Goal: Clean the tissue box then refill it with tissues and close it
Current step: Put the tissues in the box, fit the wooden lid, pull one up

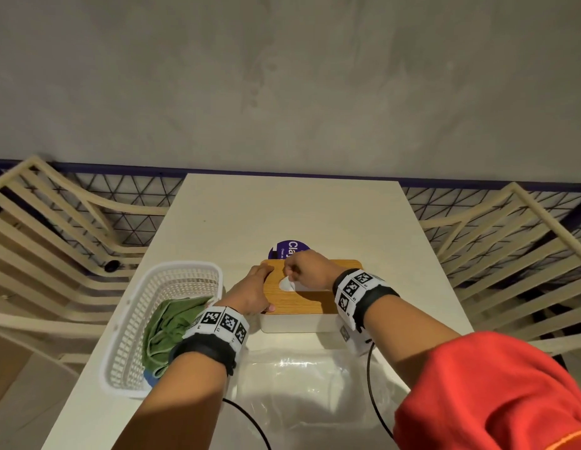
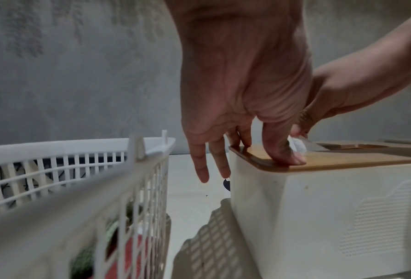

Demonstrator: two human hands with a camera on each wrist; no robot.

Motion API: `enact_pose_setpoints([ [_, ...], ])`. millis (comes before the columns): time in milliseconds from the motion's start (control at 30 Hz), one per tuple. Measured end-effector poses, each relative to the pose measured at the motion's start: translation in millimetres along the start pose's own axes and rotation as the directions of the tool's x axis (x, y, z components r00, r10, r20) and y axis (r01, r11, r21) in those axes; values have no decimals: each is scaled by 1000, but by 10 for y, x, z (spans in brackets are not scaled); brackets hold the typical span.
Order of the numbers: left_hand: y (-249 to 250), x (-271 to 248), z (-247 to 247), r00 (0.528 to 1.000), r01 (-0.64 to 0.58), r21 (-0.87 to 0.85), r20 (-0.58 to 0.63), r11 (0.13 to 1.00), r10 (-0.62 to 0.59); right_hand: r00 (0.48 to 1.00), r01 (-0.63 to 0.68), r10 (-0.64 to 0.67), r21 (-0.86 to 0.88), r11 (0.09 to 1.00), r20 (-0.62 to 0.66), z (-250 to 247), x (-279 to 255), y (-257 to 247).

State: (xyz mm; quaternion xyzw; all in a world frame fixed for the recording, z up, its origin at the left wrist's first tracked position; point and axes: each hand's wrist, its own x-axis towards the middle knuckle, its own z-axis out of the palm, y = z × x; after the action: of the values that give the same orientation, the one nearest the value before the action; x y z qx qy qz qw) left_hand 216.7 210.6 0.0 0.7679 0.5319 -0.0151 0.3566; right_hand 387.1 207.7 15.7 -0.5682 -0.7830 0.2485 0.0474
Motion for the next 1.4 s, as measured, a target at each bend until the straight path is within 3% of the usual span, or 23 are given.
enact_pose_setpoints([
  [167,2,-15,5,1000,-1,-4,-2,1000,1,997,-49,57,130,990,-59,-36,-102,39],
  [300,8,-14,-2,1000,4,0,3,1000,-4,995,-96,92,-115,989,-38,-16,-185,139],
  [433,17,-29,-10,1000,3,6,9,1000,-3,972,-103,128,133,986,-196,-117,-256,192],
  [500,15,-27,-8,1000,-1,3,14,1000,1,963,-154,186,172,973,-193,-129,-305,238],
  [600,22,-22,-8,1000,1,11,18,1000,-1,968,-227,219,-58,972,-118,-25,-364,247],
  [667,27,-22,-6,1000,4,16,16,1000,-4,978,-193,181,-128,973,-101,22,-359,206],
  [833,38,-30,-19,1000,15,49,20,999,-16,945,-220,238,106,970,-223,-154,-363,232],
  [933,115,-44,-10,994,15,180,-110,984,5,894,-320,321,56,946,-313,-178,-457,262],
  [1033,241,-44,36,968,10,82,-250,997,11,853,-378,384,90,922,-355,-169,-528,252],
  [1167,358,-15,105,936,23,96,-353,995,12,904,-382,386,60,922,-183,-65,-541,105],
  [1233,390,-23,99,912,17,59,-410,998,9,911,-375,381,66,925,-156,53,-487,8],
  [1400,414,-60,59,900,-50,-140,-436,989,-16,813,-541,476,-131,831,-335,242,-330,-189],
])
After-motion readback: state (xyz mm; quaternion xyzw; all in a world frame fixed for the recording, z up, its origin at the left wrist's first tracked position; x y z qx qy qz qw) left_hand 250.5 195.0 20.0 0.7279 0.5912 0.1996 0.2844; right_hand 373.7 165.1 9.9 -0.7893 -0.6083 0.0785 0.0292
